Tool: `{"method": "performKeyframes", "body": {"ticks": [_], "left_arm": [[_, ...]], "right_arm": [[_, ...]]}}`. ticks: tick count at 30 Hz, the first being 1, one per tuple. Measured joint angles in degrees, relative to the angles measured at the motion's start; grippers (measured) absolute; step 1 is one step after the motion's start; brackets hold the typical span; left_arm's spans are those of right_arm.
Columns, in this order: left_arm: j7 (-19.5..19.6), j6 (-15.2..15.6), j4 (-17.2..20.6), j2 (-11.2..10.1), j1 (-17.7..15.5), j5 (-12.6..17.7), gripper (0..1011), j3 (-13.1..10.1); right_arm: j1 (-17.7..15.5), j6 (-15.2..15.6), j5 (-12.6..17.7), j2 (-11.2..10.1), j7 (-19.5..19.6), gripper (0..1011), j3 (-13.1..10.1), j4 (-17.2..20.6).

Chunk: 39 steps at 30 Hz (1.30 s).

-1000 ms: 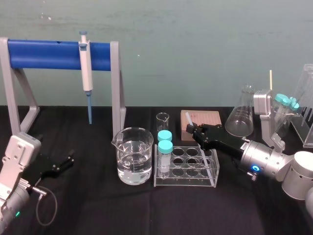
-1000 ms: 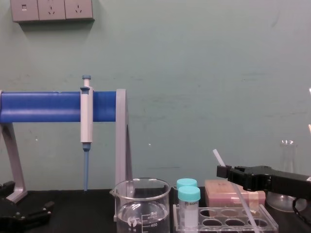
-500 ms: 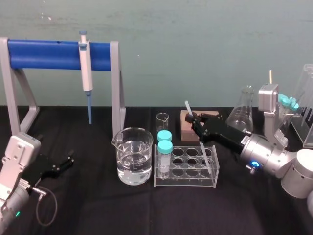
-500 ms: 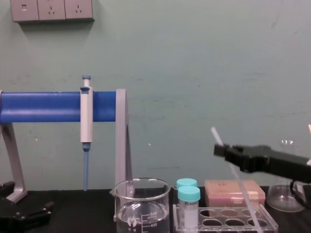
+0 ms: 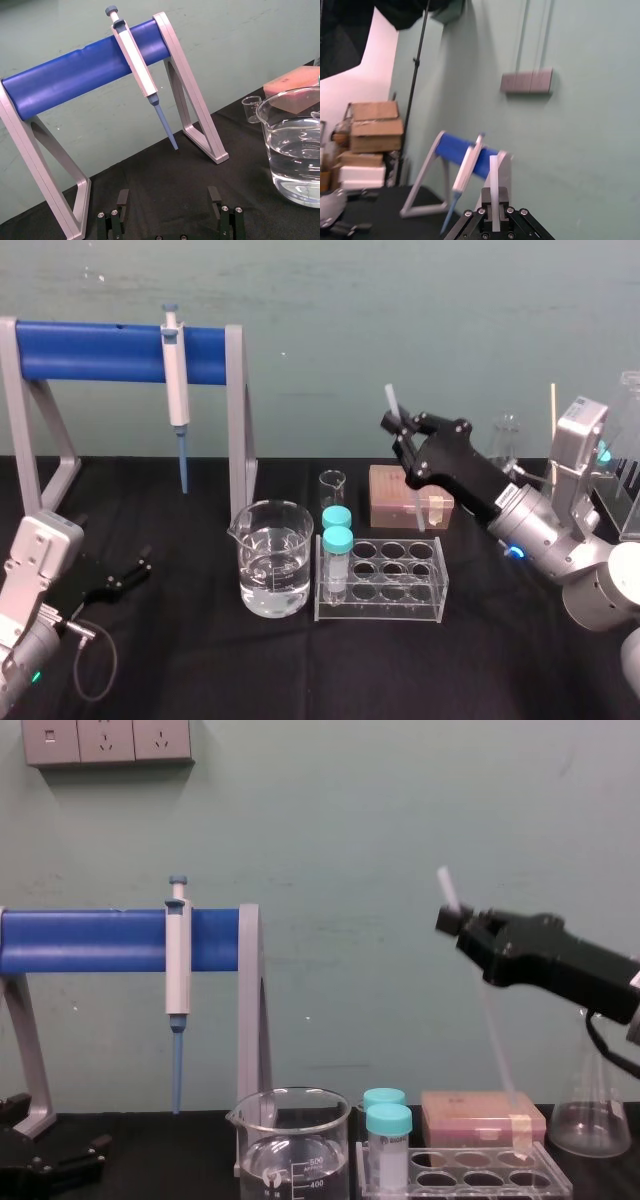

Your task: Pick up the stirring rod with one hand, then place it down.

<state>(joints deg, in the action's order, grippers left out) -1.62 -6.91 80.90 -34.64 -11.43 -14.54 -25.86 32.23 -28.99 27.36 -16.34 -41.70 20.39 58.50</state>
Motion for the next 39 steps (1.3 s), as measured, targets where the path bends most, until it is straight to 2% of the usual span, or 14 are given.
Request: {"method": "performKeyframes", "body": {"ticks": [1,4,5,8,11,14,18,26,31,35,39], "left_arm": [[0.0,0.0,0.0,0.0,0.0,0.0,1000,0.0],[0.0,0.0,0.0,0.0,0.0,0.0,1000,0.0],[0.0,0.0,0.0,0.0,0.0,0.0,1000,0.0],[0.0,0.0,0.0,0.0,0.0,0.0,1000,0.0],[0.0,0.0,0.0,0.0,0.0,0.0,1000,0.0],[0.0,0.0,0.0,0.0,0.0,0.0,1000,0.0],[0.0,0.0,0.0,0.0,0.0,0.0,1000,0.0],[0.0,0.0,0.0,0.0,0.0,0.0,1000,0.0],[0.0,0.0,0.0,0.0,0.0,0.0,1000,0.0],[0.0,0.0,0.0,0.0,0.0,0.0,1000,0.0],[0.0,0.0,0.0,0.0,0.0,0.0,1000,0.0]], "right_arm": [[0.0,0.0,0.0,0.0,0.0,72,0.0,0.0],[-0.58,-5.1,-1.63,0.68,1.52,72,-1.31,0.18],[-0.58,-5.1,-1.63,0.68,1.52,72,-1.31,0.18],[-1.19,-9.72,-2.53,1.58,2.44,72,-2.63,-0.47],[-1.56,-12.41,-2.56,2.19,2.47,72,-3.4,-1.33],[-2.08,-15.22,-0.76,3.11,1.25,72,-4.5,-3.3],[-3.28,-16.16,0.71,3.68,0.6,72,-5.6,-3.95],[-6.47,-15.5,0.83,4.22,2.43,72,-7.6,-2.13],[-7.52,-12.89,1.4,4.59,3.03,72,-8.44,-1.22],[-8.28,-9.54,2.0,5.04,3.99,72,-9.23,-0.39],[-8.52,-7.96,1.79,5.29,4.68,72,-9.68,-0.1]]}}
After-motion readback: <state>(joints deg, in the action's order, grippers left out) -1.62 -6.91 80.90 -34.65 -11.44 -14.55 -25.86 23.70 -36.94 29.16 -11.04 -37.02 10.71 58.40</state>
